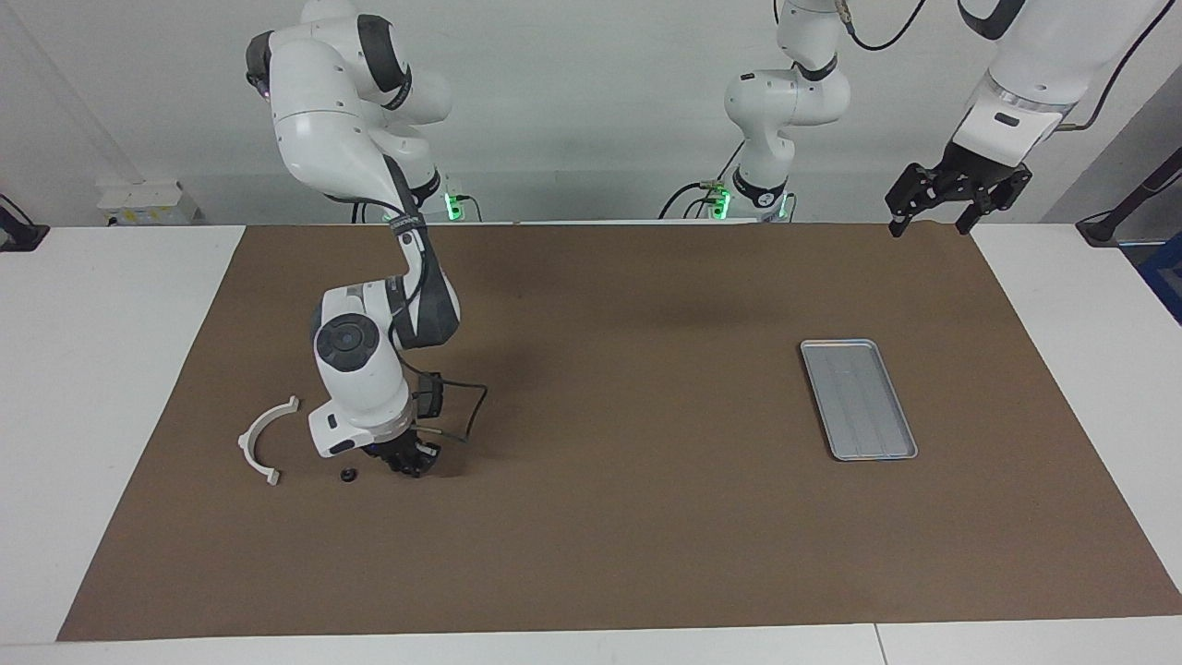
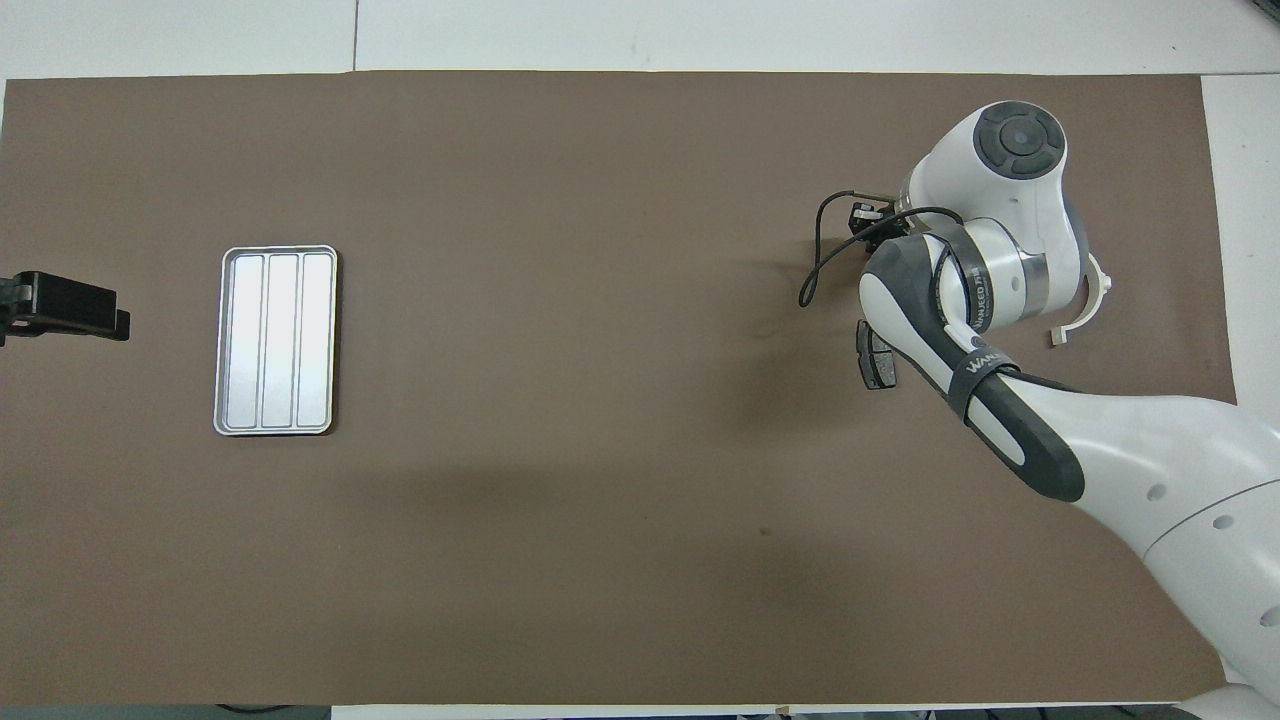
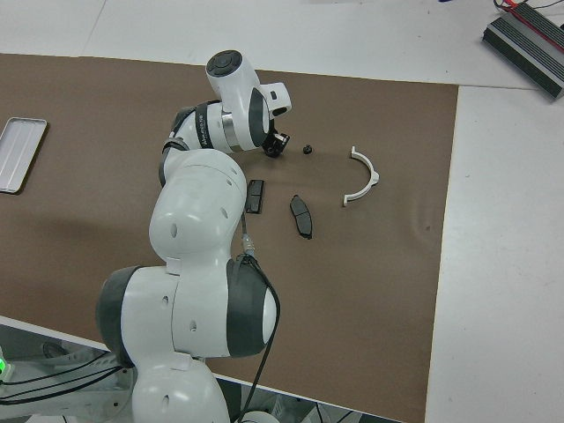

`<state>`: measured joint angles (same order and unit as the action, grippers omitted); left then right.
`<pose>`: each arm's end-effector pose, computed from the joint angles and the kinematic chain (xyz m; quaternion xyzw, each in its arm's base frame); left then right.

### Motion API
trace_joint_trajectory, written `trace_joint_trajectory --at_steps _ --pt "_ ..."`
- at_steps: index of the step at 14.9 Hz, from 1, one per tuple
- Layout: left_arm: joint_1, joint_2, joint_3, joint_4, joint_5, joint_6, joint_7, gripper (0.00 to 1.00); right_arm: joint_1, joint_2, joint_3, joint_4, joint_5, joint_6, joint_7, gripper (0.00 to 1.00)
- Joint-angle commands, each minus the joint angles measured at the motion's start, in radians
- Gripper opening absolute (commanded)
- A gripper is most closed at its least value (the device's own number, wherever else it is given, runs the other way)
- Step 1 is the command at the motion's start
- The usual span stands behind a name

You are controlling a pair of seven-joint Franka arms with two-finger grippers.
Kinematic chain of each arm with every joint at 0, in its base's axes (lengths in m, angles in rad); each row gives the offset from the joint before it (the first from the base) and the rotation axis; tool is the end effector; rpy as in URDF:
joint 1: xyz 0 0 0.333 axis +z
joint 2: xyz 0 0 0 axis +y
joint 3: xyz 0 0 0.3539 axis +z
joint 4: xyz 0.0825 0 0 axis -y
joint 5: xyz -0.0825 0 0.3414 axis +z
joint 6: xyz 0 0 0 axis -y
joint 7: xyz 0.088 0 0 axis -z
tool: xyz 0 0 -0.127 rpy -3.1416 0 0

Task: Pick bearing gear from pile to tray
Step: 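Grasp the small black ring with the right gripper and lift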

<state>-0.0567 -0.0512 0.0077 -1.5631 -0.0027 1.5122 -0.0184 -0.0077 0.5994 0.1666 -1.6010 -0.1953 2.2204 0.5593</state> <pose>0.4877 -0.0241 0.6661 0.9999 -0.0154 0.0001 0.0016 0.6787 0.0804 0.3234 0.9870 -0.1564 0.0257 0.0245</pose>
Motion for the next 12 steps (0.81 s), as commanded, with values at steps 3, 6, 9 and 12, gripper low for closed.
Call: trace_joint_trajectory --at_steps 3,6,9,12 --pt "0.000 -0.022 0.003 -0.018 -0.008 -0.012 -0.006 1.00 -0.014 0.011 0.010 0.024 -0.024 -0.046 0.004 0.00" --pt "0.000 -0.022 0.003 -0.018 -0.008 -0.012 -0.006 1.00 -0.003 0.002 0.019 0.185 -0.023 -0.297 -0.071 0.00" --pt "0.000 -0.022 0.003 -0.018 -0.008 -0.012 -0.006 1.00 0.018 -0.061 0.072 0.259 -0.012 -0.483 -0.084 0.00" --pt "0.000 -0.022 0.003 -0.018 -0.008 -0.012 -0.006 1.00 0.035 -0.082 0.155 0.335 0.043 -0.609 0.079 0.00"
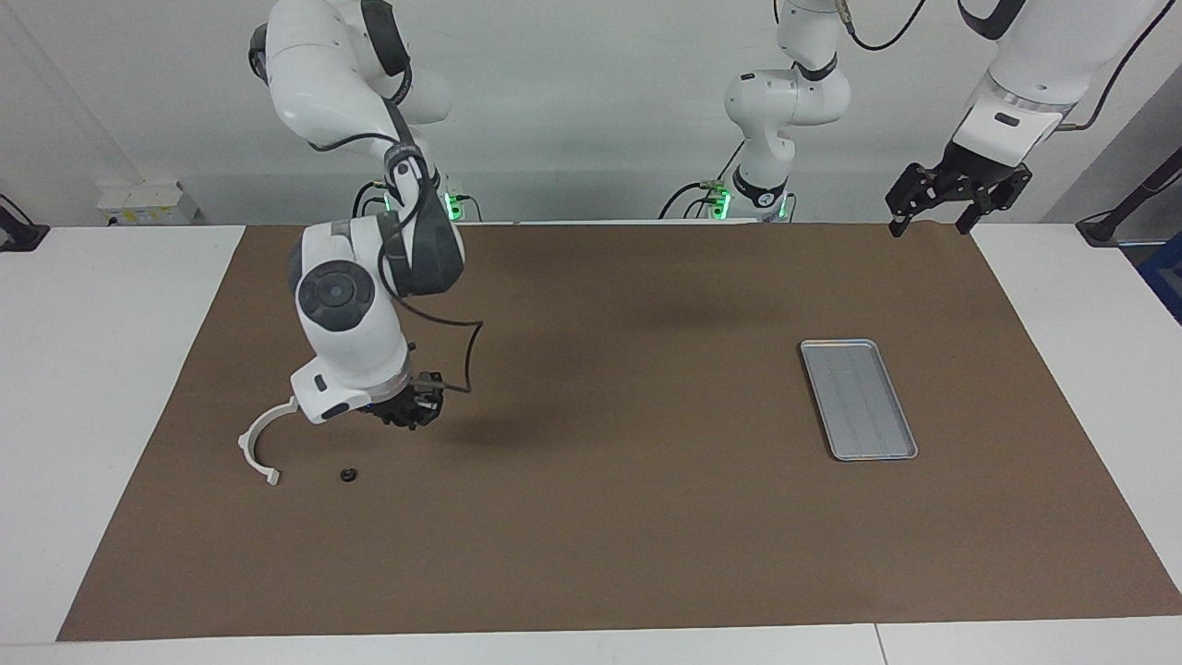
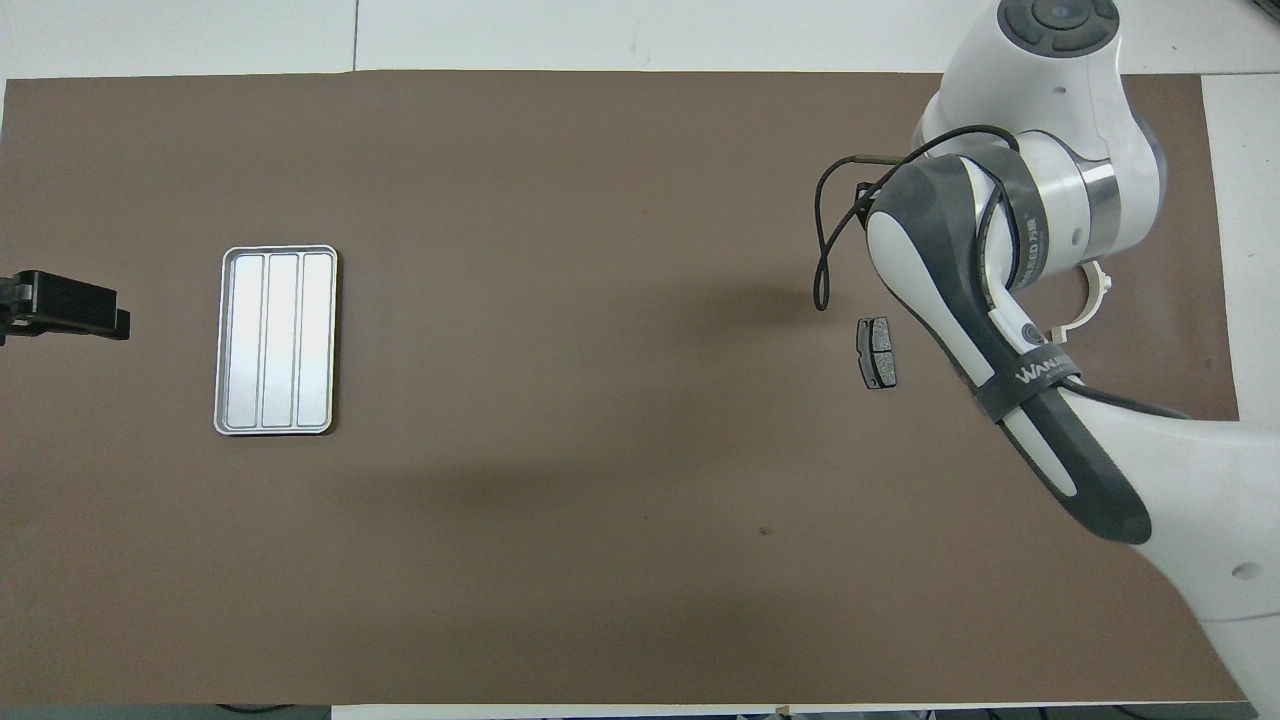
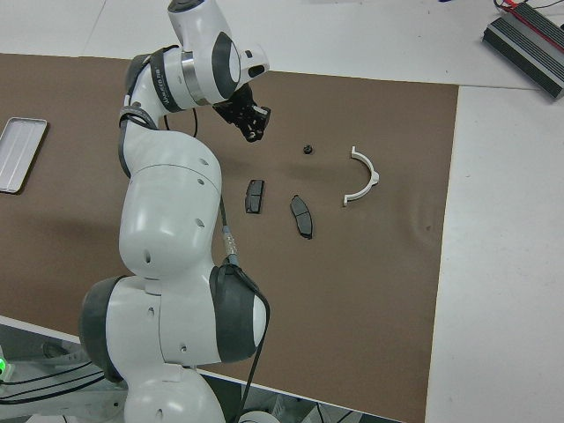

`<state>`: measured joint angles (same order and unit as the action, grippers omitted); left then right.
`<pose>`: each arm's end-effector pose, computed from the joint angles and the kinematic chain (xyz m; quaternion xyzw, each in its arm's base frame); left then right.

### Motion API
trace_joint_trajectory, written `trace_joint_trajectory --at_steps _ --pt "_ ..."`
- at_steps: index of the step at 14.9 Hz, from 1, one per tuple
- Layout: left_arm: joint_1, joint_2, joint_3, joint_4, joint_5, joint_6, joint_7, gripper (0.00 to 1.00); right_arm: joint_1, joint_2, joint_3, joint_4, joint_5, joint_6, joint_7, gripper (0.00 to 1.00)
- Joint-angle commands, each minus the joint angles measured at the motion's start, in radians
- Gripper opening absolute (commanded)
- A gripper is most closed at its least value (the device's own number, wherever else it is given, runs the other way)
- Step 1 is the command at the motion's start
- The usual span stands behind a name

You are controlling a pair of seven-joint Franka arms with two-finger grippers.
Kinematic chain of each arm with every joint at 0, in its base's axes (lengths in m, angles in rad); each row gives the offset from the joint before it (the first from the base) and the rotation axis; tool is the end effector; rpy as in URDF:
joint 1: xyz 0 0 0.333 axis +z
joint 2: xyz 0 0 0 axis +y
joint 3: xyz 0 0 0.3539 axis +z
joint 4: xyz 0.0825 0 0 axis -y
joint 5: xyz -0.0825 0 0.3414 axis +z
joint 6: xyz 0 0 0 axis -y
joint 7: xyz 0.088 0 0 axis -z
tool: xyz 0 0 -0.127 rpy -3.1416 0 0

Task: Pick bearing gear from pile to tray
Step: 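Carry the black ring with the right gripper toward the table center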

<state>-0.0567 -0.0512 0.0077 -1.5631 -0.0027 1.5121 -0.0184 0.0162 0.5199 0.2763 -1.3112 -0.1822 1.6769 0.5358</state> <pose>0.4877 -0.0241 0.6661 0.9999 -0.0154 0.0000 0.0016 0.6524 0.1316 0.4608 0.9905 -0.1181 -0.0536 0.0462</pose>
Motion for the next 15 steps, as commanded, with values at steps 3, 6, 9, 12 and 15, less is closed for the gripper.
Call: trace_joint_trajectory --at_steps 3,6,9,12,15 --pt "0.000 -0.022 0.003 -0.018 -0.008 -0.012 -0.006 1.00 0.117 -0.001 0.084 0.081 0.036 -0.082 0.402 0.00" --pt "0.000 -0.022 0.003 -0.018 -0.008 -0.012 -0.006 1.00 0.224 -0.001 0.090 0.064 0.044 0.010 0.648 0.00" --pt "0.000 -0.022 0.003 -0.018 -0.008 -0.012 -0.006 1.00 0.268 0.006 0.090 0.006 0.043 0.095 0.788 0.00" --pt "0.000 -0.022 0.003 -0.018 -0.008 -0.012 -0.006 1.00 0.323 0.023 0.089 -0.042 0.026 0.171 0.884 0.00" --pt "0.000 -0.022 0.003 -0.018 -0.008 -0.012 -0.006 1.00 0.386 0.097 0.084 -0.043 -0.040 0.257 0.999 0.00"
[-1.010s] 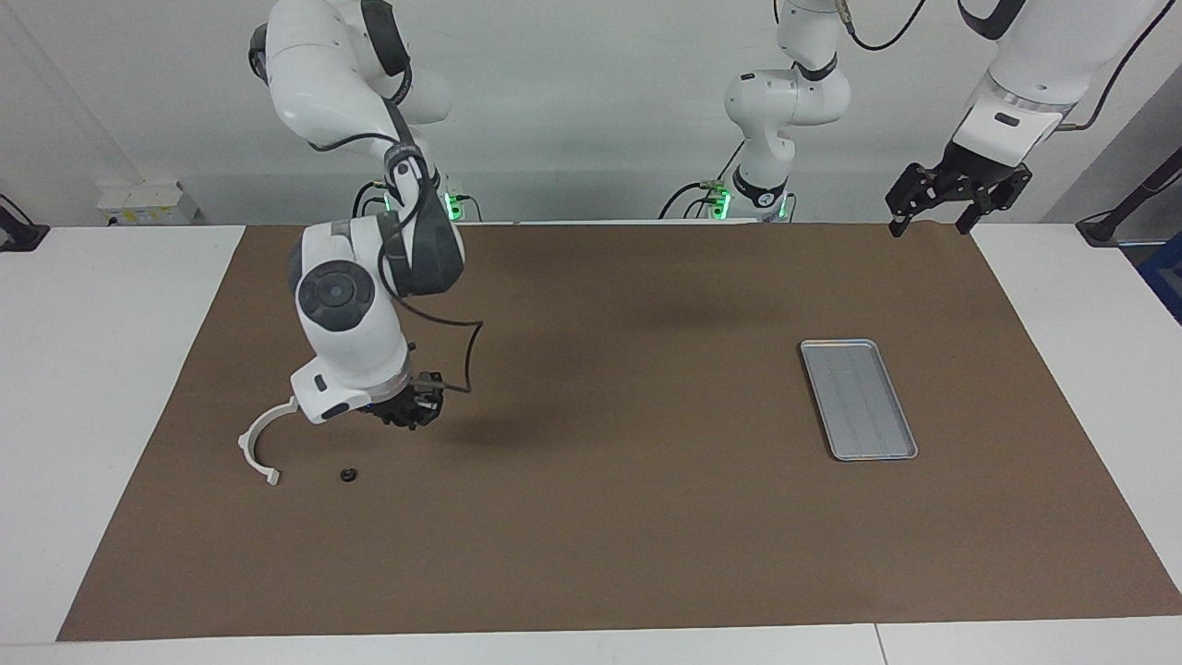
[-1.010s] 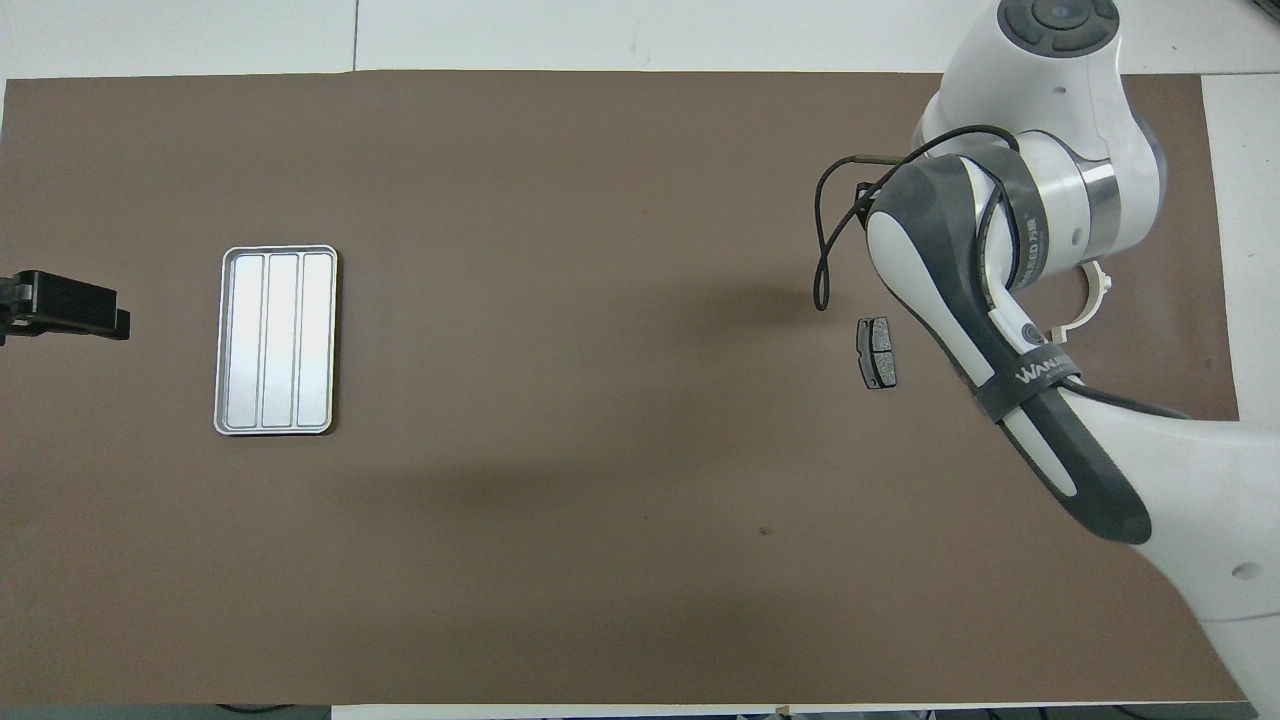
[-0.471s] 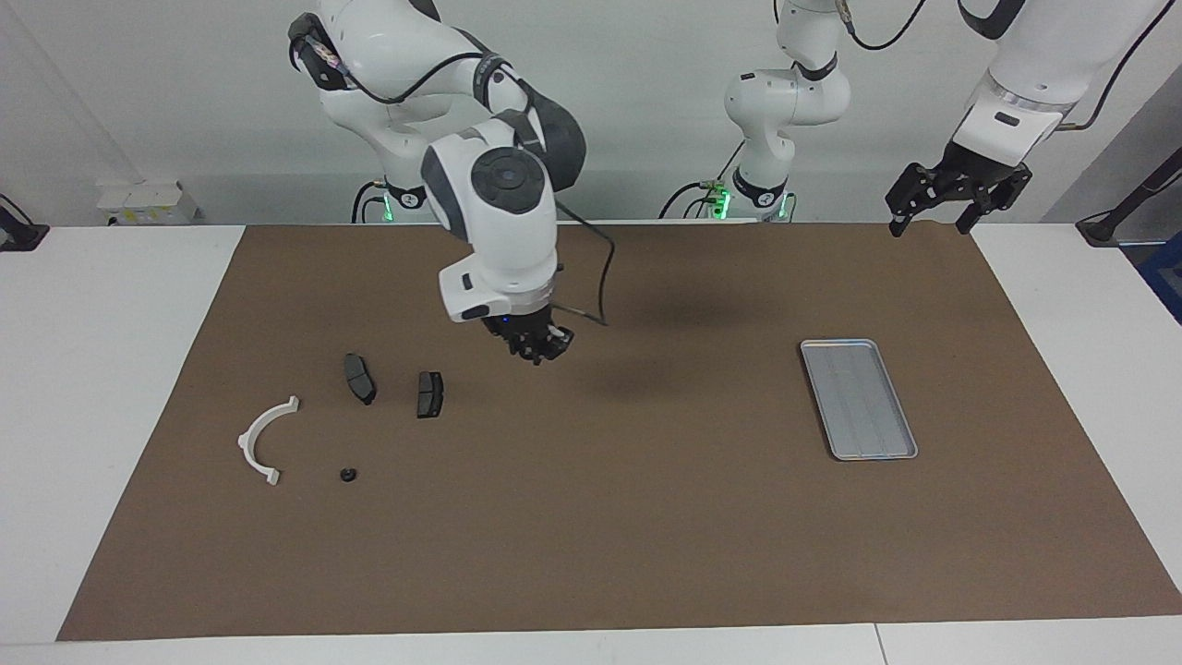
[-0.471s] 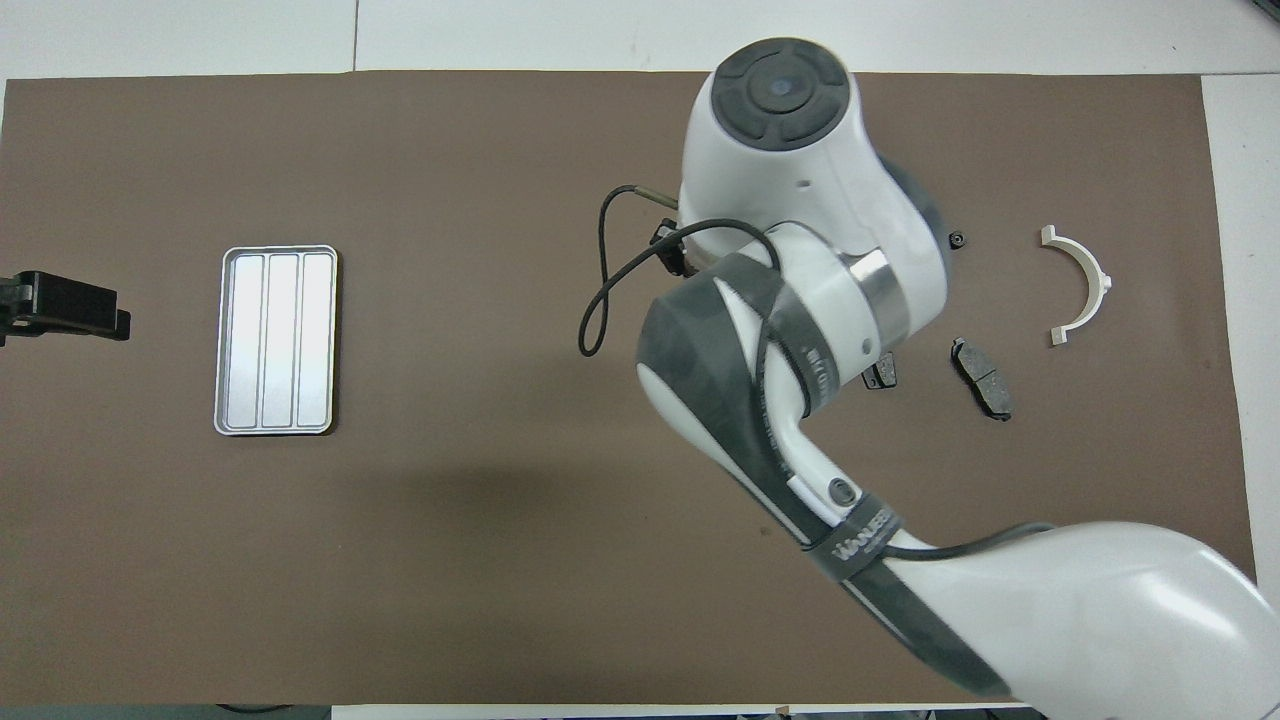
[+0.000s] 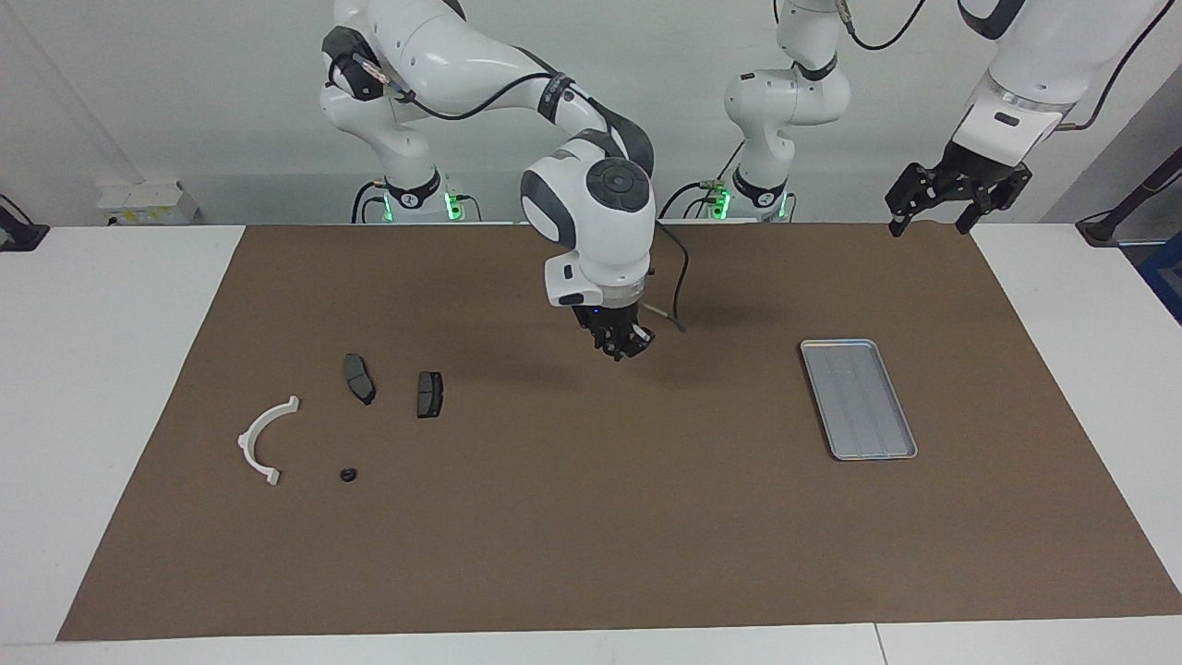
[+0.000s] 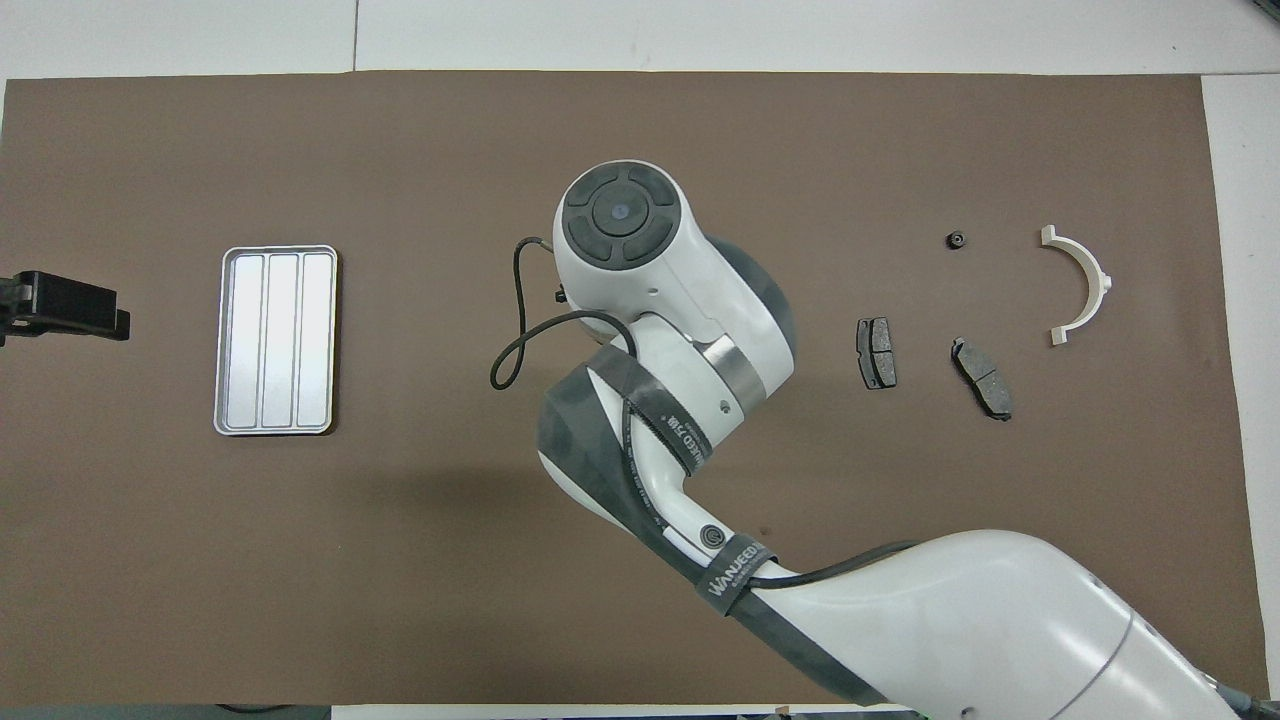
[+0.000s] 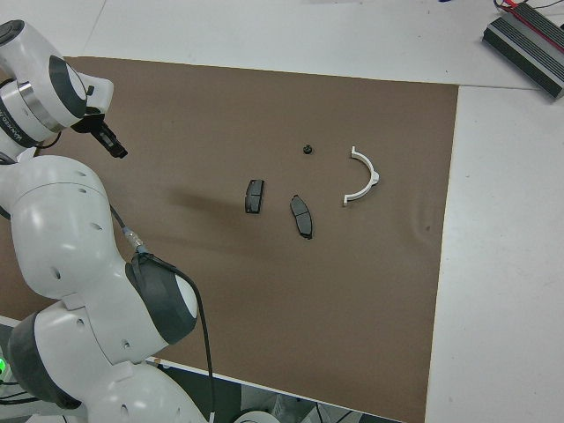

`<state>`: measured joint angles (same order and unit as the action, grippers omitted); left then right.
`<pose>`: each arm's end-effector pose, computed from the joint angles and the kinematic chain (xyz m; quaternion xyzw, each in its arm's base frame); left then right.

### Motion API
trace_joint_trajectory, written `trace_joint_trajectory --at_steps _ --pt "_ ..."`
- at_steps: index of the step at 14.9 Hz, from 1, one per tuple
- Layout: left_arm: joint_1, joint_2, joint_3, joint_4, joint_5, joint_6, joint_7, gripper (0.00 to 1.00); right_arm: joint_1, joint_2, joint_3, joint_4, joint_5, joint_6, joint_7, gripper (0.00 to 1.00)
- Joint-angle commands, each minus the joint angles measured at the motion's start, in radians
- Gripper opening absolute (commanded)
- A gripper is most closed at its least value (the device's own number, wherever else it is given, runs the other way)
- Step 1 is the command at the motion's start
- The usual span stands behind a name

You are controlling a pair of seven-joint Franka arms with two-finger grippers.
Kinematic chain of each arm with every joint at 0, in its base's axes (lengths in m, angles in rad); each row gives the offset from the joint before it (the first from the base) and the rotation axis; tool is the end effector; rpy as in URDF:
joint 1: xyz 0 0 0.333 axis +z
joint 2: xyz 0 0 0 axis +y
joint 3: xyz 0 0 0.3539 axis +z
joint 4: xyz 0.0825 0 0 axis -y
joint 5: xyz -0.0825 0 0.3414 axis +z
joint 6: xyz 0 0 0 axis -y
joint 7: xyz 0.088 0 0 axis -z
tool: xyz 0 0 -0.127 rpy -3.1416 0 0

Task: Pick bearing gear from pile to tray
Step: 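Carry the black ring with the right gripper toward the table center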

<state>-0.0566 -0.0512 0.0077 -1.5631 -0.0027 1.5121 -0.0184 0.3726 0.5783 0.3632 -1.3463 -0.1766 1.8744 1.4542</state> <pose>0.4877 -0.0241 0.6661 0.9999 -0.0153 0.0000 0.0016 0.5594 0.4066 0.4294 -0.9362 0.3510 0.0154 0.0003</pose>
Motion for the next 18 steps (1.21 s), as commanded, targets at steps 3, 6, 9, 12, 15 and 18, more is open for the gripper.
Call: trace_joint_trajectory --at_steps 3,6,9,12,15,18 --pt "0.000 -0.022 0.003 -0.018 -0.008 -0.012 -0.006 1.00 0.078 0.087 -0.004 -0.011 -0.084 0.126 0.153 0.00" --pt "0.000 -0.022 0.003 -0.018 -0.008 -0.012 -0.006 1.00 0.077 0.089 -0.004 -0.086 -0.125 0.202 0.172 0.00" --pt "0.000 -0.022 0.003 -0.018 -0.008 -0.012 -0.006 1.00 0.062 0.075 -0.006 -0.181 -0.150 0.281 0.173 0.00" --pt "0.000 -0.022 0.003 -0.018 -0.008 -0.012 -0.006 1.00 0.052 0.071 -0.004 -0.201 -0.155 0.304 0.173 0.00" --pt "0.000 -0.022 0.003 -0.018 -0.008 -0.012 -0.006 1.00 0.051 0.072 -0.004 -0.194 -0.150 0.284 0.181 0.03" --pt "0.000 -0.021 0.003 -0.018 -0.008 -0.012 -0.006 1.00 0.051 0.067 -0.003 -0.141 -0.139 0.198 0.202 1.00"
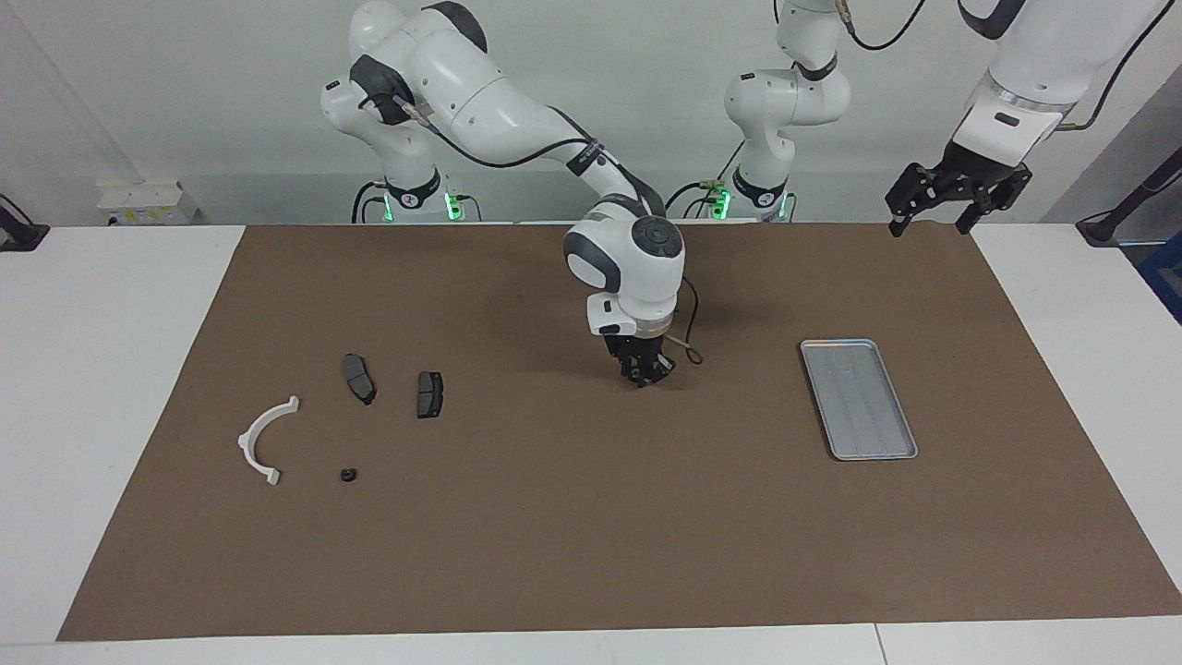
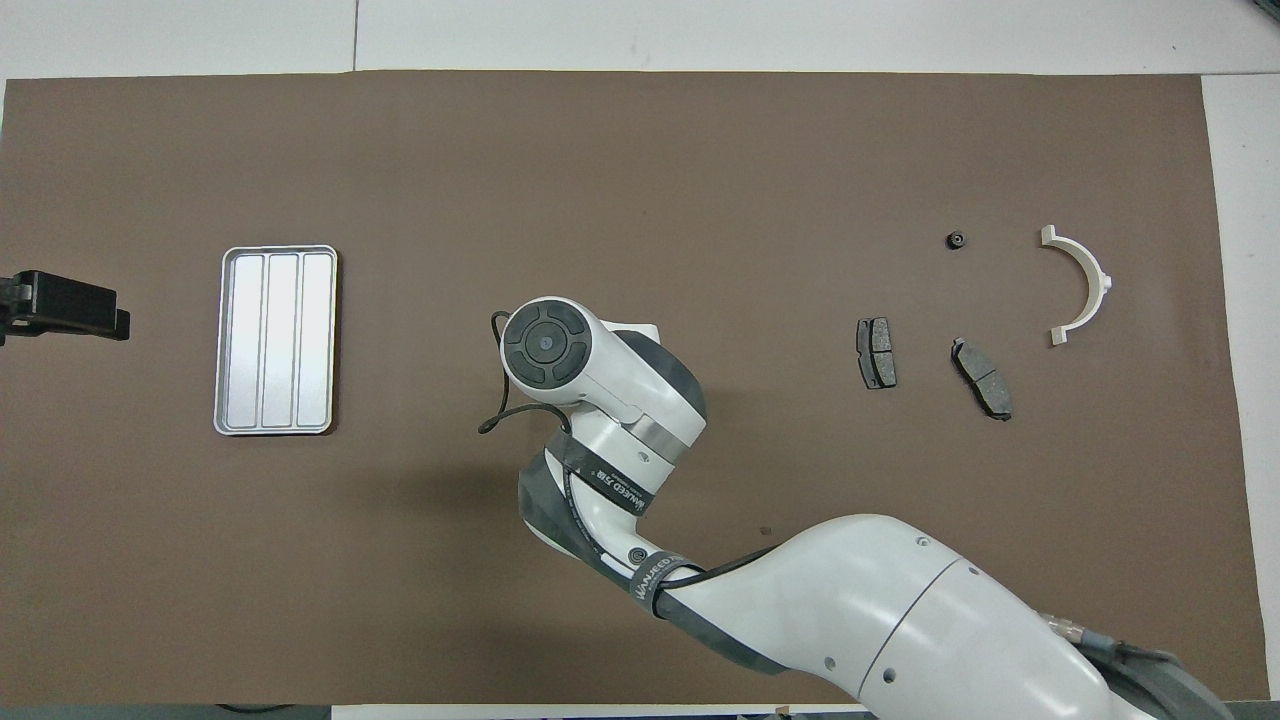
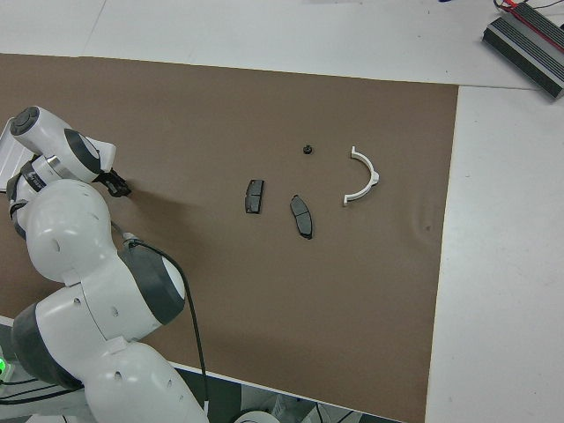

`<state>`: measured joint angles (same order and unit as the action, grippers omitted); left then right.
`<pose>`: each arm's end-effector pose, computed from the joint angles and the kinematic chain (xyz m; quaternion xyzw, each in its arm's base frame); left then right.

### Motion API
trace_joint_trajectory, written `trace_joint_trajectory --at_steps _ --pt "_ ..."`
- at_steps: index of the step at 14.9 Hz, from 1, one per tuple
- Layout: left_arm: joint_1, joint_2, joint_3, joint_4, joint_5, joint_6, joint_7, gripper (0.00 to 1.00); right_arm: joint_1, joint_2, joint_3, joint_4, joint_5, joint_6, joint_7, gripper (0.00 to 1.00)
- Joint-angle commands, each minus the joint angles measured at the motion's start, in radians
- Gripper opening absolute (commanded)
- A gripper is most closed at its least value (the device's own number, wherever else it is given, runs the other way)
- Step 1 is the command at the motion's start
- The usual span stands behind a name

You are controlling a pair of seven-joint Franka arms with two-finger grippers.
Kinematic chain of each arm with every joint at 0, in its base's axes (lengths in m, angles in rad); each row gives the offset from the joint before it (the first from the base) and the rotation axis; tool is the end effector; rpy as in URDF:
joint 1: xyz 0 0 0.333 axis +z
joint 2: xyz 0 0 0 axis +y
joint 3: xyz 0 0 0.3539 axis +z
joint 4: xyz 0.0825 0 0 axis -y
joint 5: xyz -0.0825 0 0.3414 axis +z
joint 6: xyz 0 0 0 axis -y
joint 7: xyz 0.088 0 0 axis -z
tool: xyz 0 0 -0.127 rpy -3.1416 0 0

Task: Pick bearing gear from pile to tray
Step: 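Carry the black ring with the right gripper toward the table center, then lower the black ring onto the table and open the right gripper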

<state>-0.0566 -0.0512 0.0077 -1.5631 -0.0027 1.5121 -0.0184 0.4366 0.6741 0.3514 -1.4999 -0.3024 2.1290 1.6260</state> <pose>0.4877 -0.0241 0.6661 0.9999 -0.0153 0.0000 0.0016 0.5371 0.4456 0.3213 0.9307 -0.3654 0.0187 0.0062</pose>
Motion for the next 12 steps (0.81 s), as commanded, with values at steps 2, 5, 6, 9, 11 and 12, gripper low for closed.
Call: trace_joint_trajectory --at_steps 2,5,6,9,11,12 --pt "0.000 -0.022 0.003 -0.018 -0.008 -0.012 -0.006 1.00 -0.015 -0.010 0.009 0.108 -0.014 -0.195 0.025 1.00" --pt "0.000 -0.022 0.003 -0.018 -0.008 -0.012 -0.006 1.00 -0.094 -0.024 0.015 0.226 0.028 -0.328 -0.085 1.00" --pt "0.000 -0.022 0.003 -0.018 -0.008 -0.012 -0.006 1.00 -0.128 -0.036 0.015 0.245 0.034 -0.365 -0.186 1.00" --pt "0.000 -0.022 0.003 -0.018 -0.008 -0.012 -0.006 1.00 -0.270 -0.094 0.014 0.247 0.045 -0.399 -0.546 1.00" --pt "0.000 -0.022 0.003 -0.018 -0.008 -0.012 -0.006 1.00 -0.367 -0.105 0.012 0.233 0.045 -0.394 -0.795 1.00" --pt "0.000 -0.022 0.003 -0.018 -0.008 -0.012 -0.006 1.00 -0.419 -0.107 0.014 0.215 0.045 -0.377 -0.880 1.00"
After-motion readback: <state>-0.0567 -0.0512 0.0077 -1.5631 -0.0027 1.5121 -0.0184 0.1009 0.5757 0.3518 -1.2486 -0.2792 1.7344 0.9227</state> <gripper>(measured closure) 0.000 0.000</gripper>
